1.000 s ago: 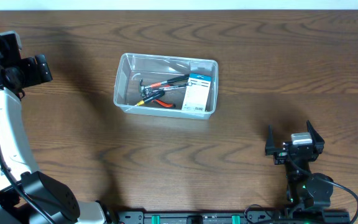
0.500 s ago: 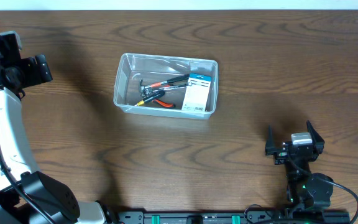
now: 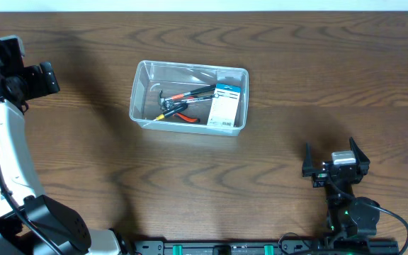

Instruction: Pack container

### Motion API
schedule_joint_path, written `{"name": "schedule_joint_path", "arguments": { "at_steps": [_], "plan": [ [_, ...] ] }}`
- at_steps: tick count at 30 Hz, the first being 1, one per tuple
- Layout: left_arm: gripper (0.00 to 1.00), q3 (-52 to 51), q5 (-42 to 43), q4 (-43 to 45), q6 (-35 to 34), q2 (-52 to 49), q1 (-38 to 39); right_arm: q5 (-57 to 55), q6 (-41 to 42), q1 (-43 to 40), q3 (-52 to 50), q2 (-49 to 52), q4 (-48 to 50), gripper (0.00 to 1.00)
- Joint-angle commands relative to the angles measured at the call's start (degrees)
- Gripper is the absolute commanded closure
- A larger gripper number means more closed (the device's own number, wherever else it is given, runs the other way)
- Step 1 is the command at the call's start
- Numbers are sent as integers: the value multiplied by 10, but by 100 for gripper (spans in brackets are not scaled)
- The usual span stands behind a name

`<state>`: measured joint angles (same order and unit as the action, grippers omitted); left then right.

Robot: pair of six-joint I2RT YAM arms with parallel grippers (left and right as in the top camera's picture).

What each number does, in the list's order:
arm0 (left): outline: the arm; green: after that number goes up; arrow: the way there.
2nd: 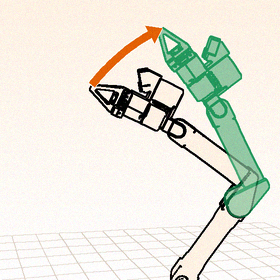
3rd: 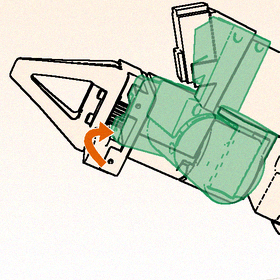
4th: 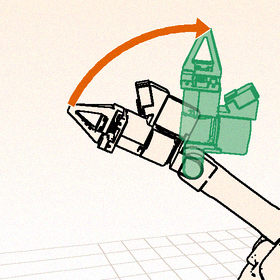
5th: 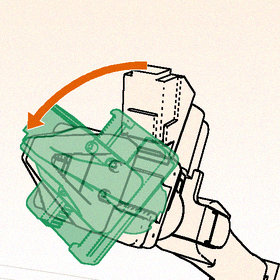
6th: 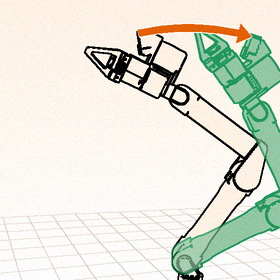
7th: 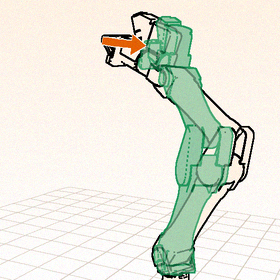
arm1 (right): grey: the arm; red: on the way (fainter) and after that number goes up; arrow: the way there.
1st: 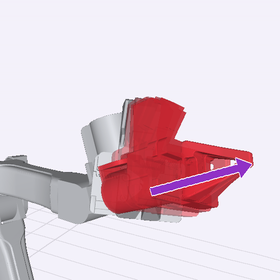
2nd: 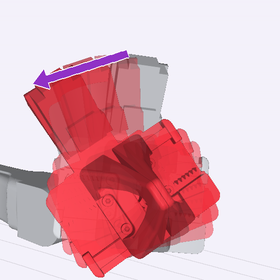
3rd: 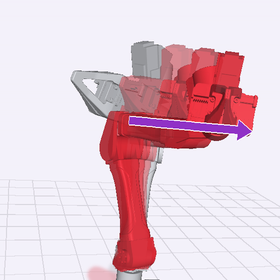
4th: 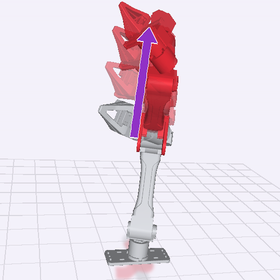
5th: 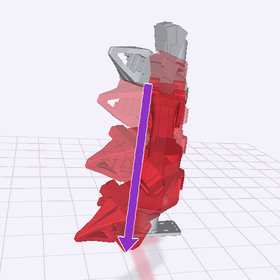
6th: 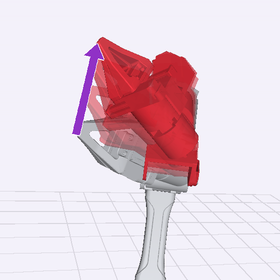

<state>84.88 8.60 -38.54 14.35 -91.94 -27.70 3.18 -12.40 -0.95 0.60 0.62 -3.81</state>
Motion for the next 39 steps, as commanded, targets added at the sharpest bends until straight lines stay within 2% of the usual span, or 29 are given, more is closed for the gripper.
{"name": "schedule_joint_path", "arguments": {
  "at_steps": [1,9,14,17,22,27,30,32,36,39],
  "plan": [
    [2,4,-1,0,-3,-7,-2,0,-5,-4,-3,-3,0,1],
    [2,3,-5,-5,-3,16,2,0,-5,-4,-3,-3,0,1],
    [2,3,-17,-107,-10,130,5,0,-5,-4,-3,-3,0,1],
    [2,3,-16,-165,-64,231,36,0,-5,-4,-3,-3,0,1],
    [2,3,-15,-180,-129,362,119,0,-5,-4,-3,-3,0,1],
    [2,0,-16,-179,-143,430,167,0,-5,-4,-3,-3,0,1],
    [2,-29,-16,-126,-141,450,174,0,-5,-4,-3,-3,0,1],
    [2,-77,-18,-55,-139,471,174,0,-5,-4,-3,-3,0,1],
    [2,-218,-18,128,-129,530,184,0,-5,-4,-3,-3,0,1],
    [2,-322,-18,226,-129,571,197,0,-5,-4,-3,-3,0,1]
  ]
}}
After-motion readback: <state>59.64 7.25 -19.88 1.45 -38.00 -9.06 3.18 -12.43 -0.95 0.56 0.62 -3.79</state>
